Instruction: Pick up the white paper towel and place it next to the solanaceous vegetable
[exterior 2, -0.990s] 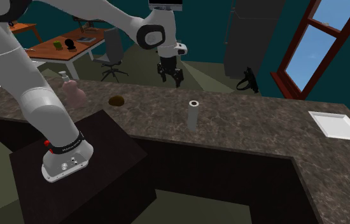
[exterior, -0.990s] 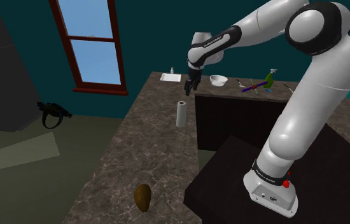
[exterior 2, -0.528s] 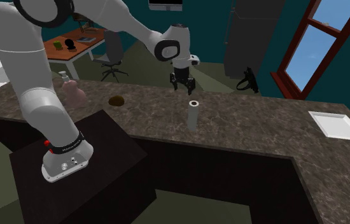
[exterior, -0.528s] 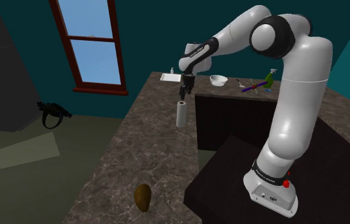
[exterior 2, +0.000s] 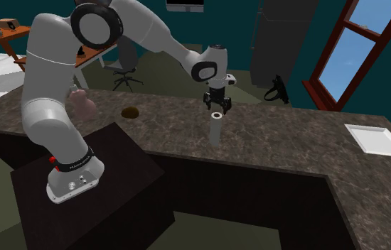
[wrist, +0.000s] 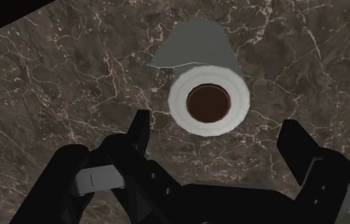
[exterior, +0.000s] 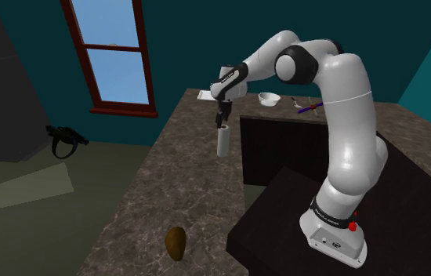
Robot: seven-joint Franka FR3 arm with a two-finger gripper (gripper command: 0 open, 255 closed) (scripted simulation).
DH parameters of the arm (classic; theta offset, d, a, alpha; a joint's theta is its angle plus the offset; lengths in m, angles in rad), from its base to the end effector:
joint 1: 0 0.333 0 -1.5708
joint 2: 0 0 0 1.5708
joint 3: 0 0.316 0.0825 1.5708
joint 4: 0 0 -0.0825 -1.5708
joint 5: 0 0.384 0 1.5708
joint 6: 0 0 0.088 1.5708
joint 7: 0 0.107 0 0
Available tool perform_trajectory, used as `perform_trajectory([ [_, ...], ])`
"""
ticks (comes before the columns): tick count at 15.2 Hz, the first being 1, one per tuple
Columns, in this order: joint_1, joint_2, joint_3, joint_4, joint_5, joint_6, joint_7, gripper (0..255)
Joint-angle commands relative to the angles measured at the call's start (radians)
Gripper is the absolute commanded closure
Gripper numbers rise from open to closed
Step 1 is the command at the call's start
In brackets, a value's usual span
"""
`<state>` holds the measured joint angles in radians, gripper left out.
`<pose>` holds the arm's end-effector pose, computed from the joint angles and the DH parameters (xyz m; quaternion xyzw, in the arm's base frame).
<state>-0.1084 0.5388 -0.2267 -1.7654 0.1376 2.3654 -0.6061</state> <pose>0.6364 -0.2051 0.2726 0.9936 0.1057 0.0315 0.0240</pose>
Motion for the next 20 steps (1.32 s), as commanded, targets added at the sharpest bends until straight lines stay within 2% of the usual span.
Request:
perform_trajectory([
  [1, -0.007, 0.045, 0.007, 0.035, 0.006, 0.01, -0.008, 0],
  [8, -0.018, 0.11, 0.019, 0.045, 0.021, 0.064, -0.017, 0],
  [15, -0.018, 0.11, 0.019, 0.045, 0.021, 0.064, -0.017, 0],
  [16, -0.018, 0.11, 0.019, 0.045, 0.021, 0.064, -0.017, 255],
  [20, -0.018, 0.112, 0.019, 0.047, 0.021, 0.063, -0.017, 255],
])
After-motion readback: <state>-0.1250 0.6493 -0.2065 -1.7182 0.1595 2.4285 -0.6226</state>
